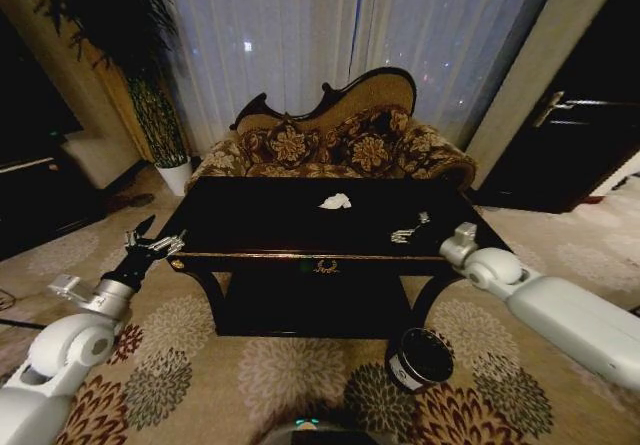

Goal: Move to the front of the table and place the trash on the table into the trash bin.

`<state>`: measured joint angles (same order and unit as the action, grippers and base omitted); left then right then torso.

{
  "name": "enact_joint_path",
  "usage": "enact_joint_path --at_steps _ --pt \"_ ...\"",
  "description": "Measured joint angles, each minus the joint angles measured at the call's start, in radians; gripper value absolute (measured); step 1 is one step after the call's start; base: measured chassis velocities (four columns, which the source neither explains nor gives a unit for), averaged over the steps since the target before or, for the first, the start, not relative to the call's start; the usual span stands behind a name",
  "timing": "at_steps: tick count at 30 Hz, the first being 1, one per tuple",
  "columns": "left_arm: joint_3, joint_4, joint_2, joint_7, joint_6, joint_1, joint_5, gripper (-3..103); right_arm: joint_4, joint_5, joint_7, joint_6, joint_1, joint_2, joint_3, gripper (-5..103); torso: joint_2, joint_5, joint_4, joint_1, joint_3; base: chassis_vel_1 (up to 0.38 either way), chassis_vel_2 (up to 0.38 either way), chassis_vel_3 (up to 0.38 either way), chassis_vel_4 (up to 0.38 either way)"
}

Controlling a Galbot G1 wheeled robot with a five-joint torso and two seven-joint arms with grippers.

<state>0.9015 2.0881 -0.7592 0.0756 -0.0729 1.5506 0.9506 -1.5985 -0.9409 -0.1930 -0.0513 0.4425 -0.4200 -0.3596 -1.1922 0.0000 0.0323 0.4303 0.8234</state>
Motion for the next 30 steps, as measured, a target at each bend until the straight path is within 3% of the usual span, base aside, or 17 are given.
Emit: enact_joint_path --at_steps 3,9,19,30 --pt "0.0 0.0 0.0 0.0 0.0 0.0 0.0 100 0.039 -0.043 -0.022 0.013 -0.127 -0.018 -0.114 100 0.0 0.0002 0.0001 0.0 0.0 0.0 0.0 0.0 0.0" --pt "0.0 0.0 0.0 0.0 0.0 0.0 0.0 100 0.079 -0.079 -0.032 0.022 -0.262 -0.051 -0.236 100 0.0 -0.0003 0.0 0.0 0.0 0.0 0.0 0.0 0.0" --pt "0.0 0.0 0.0 0.0 0.0 0.0 0.0 100 0.179 -0.114 -0.04 0.033 -0.476 -0.177 -0.481 100 0.0 0.0 0.0001 0.0 0.0 0.0 0.0 0.0 0.0" --pt "0.0 0.0 0.0 0.0 0.0 0.0 0.0 100 0.283 -0.144 -0.043 0.033 -0.579 -0.297 -0.563 100 0.0 -0.0001 -0.0002 0.0 0.0 0.0 0.0 0.0 0.0"
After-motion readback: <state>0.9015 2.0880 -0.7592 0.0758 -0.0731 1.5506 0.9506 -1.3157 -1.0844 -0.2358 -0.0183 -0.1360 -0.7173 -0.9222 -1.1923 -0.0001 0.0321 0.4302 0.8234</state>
